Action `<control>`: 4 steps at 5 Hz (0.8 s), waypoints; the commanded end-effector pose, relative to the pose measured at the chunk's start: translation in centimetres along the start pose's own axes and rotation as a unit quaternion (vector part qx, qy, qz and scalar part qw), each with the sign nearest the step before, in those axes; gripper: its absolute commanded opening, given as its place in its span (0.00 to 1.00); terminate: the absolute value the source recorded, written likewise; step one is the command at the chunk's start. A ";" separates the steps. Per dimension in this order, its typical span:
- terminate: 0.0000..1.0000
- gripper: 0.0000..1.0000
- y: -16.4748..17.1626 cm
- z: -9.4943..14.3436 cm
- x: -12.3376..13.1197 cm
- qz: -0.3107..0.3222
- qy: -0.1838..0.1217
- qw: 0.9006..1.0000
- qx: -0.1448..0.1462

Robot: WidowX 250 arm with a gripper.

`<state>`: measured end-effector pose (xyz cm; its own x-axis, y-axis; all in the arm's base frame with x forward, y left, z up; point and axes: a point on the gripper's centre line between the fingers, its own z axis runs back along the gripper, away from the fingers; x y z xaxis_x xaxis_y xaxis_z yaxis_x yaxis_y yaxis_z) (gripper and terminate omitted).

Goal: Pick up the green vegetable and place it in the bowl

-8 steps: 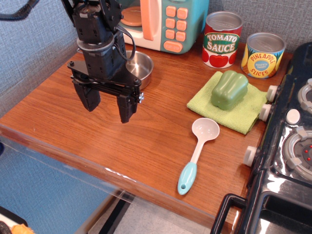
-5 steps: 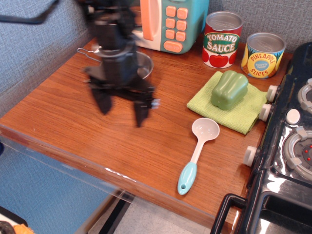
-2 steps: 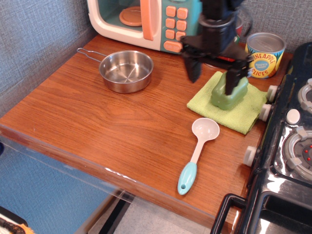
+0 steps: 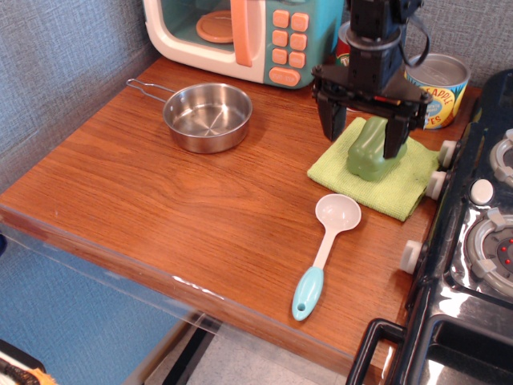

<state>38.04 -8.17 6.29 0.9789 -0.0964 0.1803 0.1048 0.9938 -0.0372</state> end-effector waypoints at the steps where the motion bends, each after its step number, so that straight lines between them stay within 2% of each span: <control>1: 0.00 1.00 -0.8 -0.2 0.1 -0.011 -0.005 1.000 0.014; 4: 0.00 1.00 -0.7 -1.8 0.5 -0.009 0.006 1.000 0.029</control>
<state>38.19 -8.70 2.81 0.9871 -0.1046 0.1215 0.1023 0.9944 0.0254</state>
